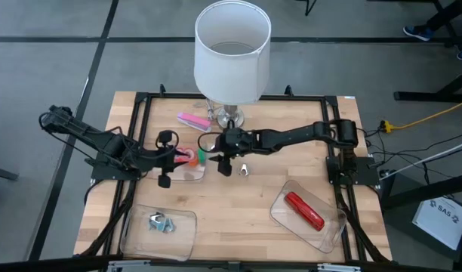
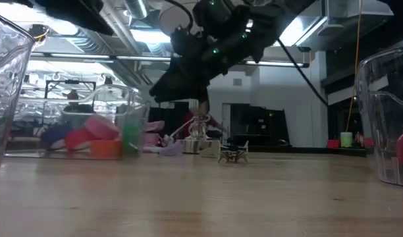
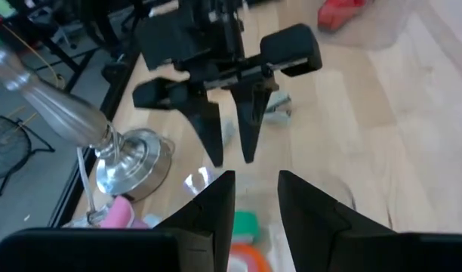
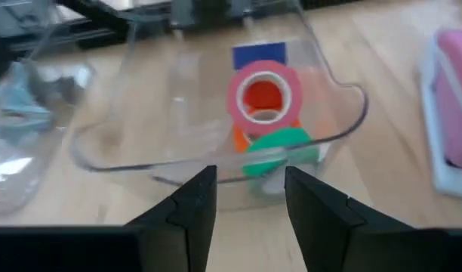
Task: Pick and place Stapler, Stapler remover, tape
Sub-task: Adjust the top transparent bin, then put the top gray staple remover into the bottom left transparent bin
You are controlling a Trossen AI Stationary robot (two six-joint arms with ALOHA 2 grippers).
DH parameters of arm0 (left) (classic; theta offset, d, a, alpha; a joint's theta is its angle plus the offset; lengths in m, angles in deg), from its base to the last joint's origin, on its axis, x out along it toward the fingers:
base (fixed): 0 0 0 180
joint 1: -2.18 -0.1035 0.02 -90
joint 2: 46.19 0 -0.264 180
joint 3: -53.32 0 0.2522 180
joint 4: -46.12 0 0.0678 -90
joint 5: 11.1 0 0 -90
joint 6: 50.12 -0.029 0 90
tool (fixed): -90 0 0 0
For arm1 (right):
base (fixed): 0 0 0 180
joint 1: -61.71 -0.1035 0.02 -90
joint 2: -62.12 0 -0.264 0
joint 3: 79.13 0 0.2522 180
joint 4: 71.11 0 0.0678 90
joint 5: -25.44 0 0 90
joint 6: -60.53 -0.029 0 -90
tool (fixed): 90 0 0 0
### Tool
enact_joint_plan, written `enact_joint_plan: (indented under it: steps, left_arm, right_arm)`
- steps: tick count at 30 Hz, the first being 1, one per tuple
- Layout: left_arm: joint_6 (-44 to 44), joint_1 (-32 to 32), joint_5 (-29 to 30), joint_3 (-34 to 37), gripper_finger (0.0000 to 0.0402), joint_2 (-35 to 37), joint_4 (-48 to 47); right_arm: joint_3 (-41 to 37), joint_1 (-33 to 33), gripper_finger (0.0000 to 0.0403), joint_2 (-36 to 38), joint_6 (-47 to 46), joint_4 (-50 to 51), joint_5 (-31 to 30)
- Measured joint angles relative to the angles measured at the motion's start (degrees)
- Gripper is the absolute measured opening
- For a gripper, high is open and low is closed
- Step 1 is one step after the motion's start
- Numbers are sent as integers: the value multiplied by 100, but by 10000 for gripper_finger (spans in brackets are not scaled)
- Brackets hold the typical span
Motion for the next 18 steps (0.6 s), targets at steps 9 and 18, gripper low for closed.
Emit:
enact_joint_plan:
  steps: [9,18]
  left_arm:
    - [-17,0,0,2,95,-9,290]
    - [-46,-2,318,7,93,-134,285]
  right_arm:
    - [1129,47,159,119,193,3031,261]
    - [1124,-45,159,-1,210,3826,-735]
